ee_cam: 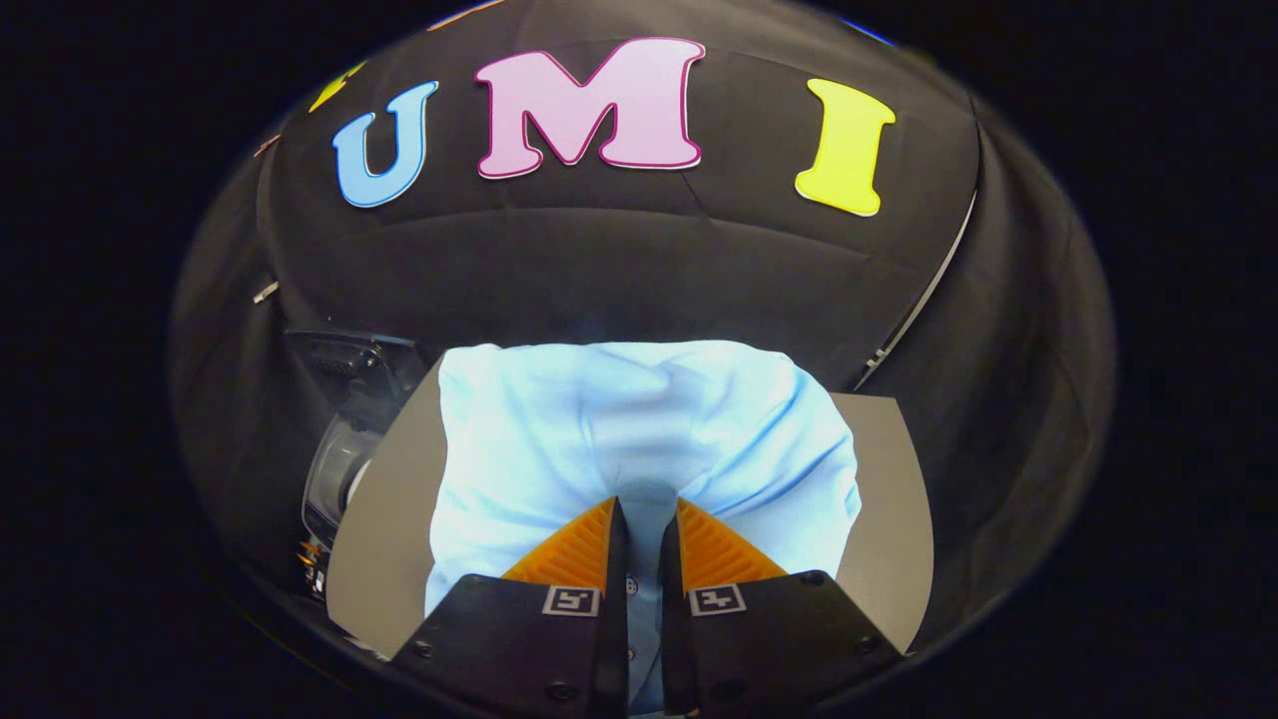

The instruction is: Put the clothes into the washing machine and then close the washing machine lid.

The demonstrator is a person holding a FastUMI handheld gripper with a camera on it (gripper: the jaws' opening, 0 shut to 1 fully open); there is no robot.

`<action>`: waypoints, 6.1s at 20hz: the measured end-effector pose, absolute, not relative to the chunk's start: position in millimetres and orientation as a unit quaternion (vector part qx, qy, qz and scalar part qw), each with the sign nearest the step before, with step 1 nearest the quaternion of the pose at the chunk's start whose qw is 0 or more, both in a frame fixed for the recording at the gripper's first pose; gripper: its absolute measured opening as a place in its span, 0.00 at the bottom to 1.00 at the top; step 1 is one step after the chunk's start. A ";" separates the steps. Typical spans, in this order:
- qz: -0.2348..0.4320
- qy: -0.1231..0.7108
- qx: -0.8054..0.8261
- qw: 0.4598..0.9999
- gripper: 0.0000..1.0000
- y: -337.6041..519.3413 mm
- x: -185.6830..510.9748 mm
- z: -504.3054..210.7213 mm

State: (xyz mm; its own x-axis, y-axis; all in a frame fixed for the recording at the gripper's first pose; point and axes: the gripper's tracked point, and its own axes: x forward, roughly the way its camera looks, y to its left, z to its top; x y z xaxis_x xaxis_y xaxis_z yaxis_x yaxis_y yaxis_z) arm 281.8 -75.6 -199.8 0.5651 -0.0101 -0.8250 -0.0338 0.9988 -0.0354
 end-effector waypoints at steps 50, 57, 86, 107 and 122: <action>0.196 0.499 -0.011 0.844 0.18 337.0 268.3 -366.9; 0.181 0.527 -0.018 0.830 0.18 336.5 249.6 -416.9; 0.143 0.381 0.016 0.913 0.99 326.4 325.2 -236.5; 0.109 0.407 0.047 0.906 1.00 300.4 454.9 -272.9; 0.101 0.402 0.026 0.910 1.00 305.4 383.6 -261.9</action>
